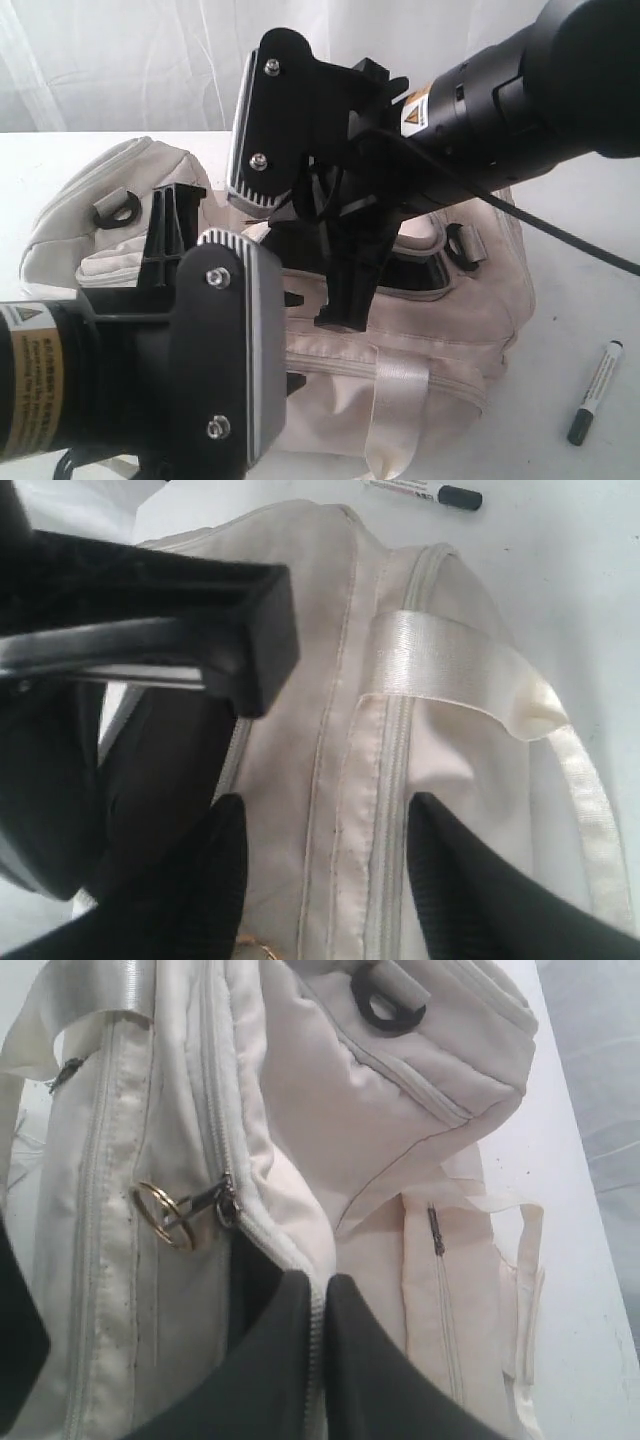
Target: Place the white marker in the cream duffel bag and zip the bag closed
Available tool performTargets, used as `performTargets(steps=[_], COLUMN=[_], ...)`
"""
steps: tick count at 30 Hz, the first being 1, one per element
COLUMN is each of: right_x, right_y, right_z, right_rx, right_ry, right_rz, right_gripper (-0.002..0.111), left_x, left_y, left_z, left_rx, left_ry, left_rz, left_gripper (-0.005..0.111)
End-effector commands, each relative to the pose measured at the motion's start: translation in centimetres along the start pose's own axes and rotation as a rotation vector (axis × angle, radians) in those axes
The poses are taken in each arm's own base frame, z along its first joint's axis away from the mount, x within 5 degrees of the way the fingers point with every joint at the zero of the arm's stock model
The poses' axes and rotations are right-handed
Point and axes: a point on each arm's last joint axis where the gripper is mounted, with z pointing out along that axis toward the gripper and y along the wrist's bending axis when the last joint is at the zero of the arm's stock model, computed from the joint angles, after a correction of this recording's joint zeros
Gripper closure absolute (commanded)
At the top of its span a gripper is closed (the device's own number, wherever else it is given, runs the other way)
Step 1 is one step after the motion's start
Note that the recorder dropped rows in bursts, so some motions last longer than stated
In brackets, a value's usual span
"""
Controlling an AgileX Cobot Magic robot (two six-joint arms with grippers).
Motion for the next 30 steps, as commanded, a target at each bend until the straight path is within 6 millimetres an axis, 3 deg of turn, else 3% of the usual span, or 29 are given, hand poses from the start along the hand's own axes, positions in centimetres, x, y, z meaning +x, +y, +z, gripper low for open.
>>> performTargets(steps=[1,5,9,13,16,22,25,30], right_x=[-0.1,-0.1,-0.2,-0.3,-0.3,-0.2,-0.2,-0.2], right_y=[-0.2,-0.1,-0.1,0.0,0.1,0.3,0.3,0.3], right_z=[-0.6,-0.7,-0.7,-0.7,-0.8,-0.8,-0.8,-0.8], right_rx=[-0.008,-0.012,-0.017,-0.026,-0.038,-0.054,-0.054,-0.058], right_ry=[-0.003,-0.003,-0.012,-0.023,-0.018,-0.007,-0.01,-0.015], right_rz=[0.018,0.021,0.035,0.048,0.05,0.05,0.052,0.059], right_gripper=[0.108,0.108,0.108,0.108,0.108,0.108,0.108,0.108], left_x=[0.2,-0.1,-0.3,-0.1,0.2,-0.4,-0.6,0.6], left_y=[-0.3,0.3,1.0,-0.1,-0.4,1.4,0.5,-0.7], left_z=[1.0,0.9,1.0,3.2,4.0,4.0,5.3,7.4], left_rx=[-0.009,-0.047,-0.081,-0.019,-0.01,-0.136,-0.077,-0.044], left_ry=[0.028,0.031,0.06,0.106,0.137,0.174,0.153,0.276], left_rz=[0.134,0.178,0.214,0.229,0.223,0.164,0.164,0.201], left_gripper=[0.053,0.062,0.063,0.048,0.048,0.048,0.049,0.081])
